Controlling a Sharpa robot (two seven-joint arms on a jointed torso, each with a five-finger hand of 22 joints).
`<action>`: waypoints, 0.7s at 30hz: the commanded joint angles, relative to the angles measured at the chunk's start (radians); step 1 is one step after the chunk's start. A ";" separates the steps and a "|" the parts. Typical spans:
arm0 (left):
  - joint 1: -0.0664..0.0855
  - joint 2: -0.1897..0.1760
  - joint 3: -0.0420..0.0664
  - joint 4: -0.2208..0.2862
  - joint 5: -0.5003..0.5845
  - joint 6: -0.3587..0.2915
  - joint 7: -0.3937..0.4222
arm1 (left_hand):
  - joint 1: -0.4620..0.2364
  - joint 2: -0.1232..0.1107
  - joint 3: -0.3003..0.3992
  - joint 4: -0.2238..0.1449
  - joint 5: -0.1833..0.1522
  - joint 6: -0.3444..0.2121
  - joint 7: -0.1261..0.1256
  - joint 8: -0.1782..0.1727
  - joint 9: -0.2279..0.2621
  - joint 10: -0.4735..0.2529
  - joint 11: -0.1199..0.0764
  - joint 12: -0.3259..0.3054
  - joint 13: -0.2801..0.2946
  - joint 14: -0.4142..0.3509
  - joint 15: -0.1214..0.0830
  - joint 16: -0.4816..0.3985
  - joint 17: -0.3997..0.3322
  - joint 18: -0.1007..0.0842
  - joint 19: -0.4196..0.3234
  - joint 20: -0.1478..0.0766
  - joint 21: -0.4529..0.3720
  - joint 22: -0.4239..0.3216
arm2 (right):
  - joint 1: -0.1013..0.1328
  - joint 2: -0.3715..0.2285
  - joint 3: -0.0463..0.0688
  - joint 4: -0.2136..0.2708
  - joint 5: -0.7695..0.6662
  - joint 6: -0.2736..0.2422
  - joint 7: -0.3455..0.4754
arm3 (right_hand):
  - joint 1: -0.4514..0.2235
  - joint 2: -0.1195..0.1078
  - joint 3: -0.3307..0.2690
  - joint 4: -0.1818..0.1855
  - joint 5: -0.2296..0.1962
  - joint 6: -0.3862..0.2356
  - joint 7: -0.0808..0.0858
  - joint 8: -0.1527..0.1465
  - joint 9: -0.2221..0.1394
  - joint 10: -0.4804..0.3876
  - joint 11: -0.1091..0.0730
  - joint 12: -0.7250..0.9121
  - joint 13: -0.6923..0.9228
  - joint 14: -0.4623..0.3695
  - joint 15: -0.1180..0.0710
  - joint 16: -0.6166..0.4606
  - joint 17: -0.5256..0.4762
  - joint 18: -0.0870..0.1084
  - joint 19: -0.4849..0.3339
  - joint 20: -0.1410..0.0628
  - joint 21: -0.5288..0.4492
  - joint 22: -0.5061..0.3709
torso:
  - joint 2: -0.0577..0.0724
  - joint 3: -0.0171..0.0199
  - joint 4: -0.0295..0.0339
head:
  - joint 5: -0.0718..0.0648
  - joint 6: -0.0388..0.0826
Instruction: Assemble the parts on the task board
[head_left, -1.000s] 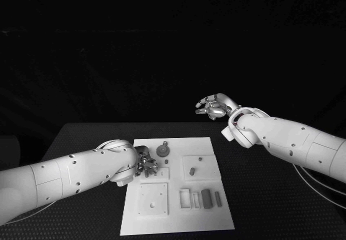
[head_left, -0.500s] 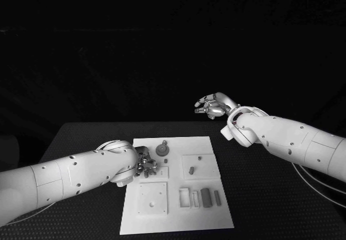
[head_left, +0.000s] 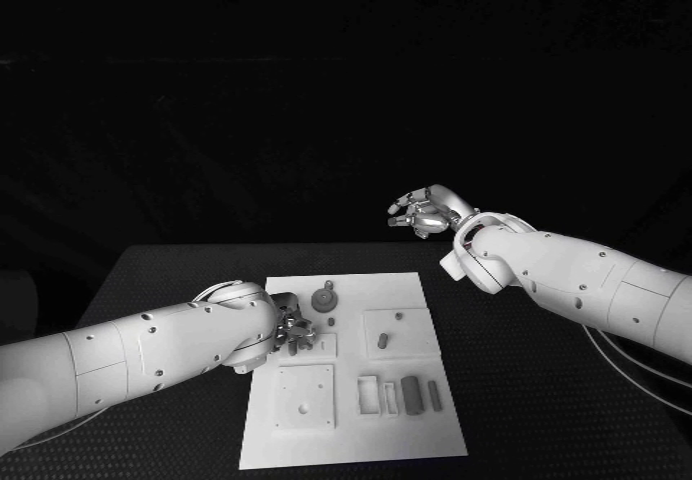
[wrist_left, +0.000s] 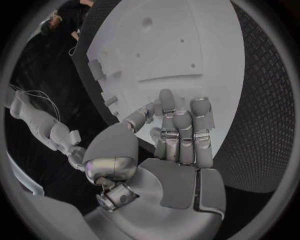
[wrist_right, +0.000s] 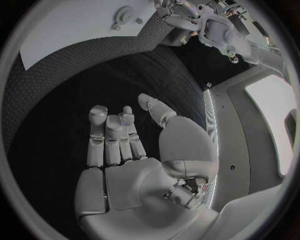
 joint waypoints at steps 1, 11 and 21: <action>-0.002 0.004 0.000 -0.001 -0.031 -0.015 0.004 | 0.012 0.001 0.002 0.003 -0.004 0.073 -0.055 0.007 0.000 -0.001 -0.010 0.003 0.000 0.041 -0.031 0.006 -0.002 0.034 0.003 -0.008 0.005 0.024 | 0.000 0.001 0.001 0.000 -0.001 0.013 0.006 | -0.001 0.010 -0.005 -0.002 0.004 -0.006 0.011 -0.004 -0.002 -0.007 -0.001 0.004 -0.001 -0.008 0.000 0.001 -0.001 0.040 -0.004 0.001 -0.005 0.012 | 0.000 -0.0001 -0.0001 | -0.001 0.000; -0.003 0.006 0.000 0.000 -0.037 0.003 0.003 | 0.014 0.002 0.003 0.003 -0.006 0.073 -0.055 0.006 0.001 -0.001 -0.010 0.004 0.000 0.041 -0.031 0.007 -0.003 0.034 0.003 -0.009 0.006 0.024 | 0.000 0.001 0.001 0.000 -0.001 0.014 0.006 | -0.001 0.010 -0.006 -0.002 0.004 -0.006 0.011 -0.004 -0.002 -0.007 -0.001 0.005 -0.002 -0.008 0.000 0.002 -0.002 0.040 -0.004 0.001 -0.005 0.012 | 0.000 -0.0002 0.0002 | -0.002 0.001; -0.003 0.006 0.000 0.001 -0.037 0.040 -0.001 | 0.017 0.001 0.005 0.001 -0.005 0.074 -0.055 0.006 0.002 -0.002 -0.011 0.006 -0.001 0.041 -0.032 0.009 -0.006 0.034 0.003 -0.010 0.009 0.024 | 0.000 0.000 0.001 0.001 -0.002 0.017 0.005 | -0.001 0.011 -0.006 -0.002 0.004 -0.006 0.011 -0.005 -0.002 -0.007 -0.001 0.006 -0.003 -0.008 0.000 0.002 -0.002 0.040 -0.004 0.001 -0.005 0.012 | 0.000 0.0000 0.0001 | -0.003 -0.002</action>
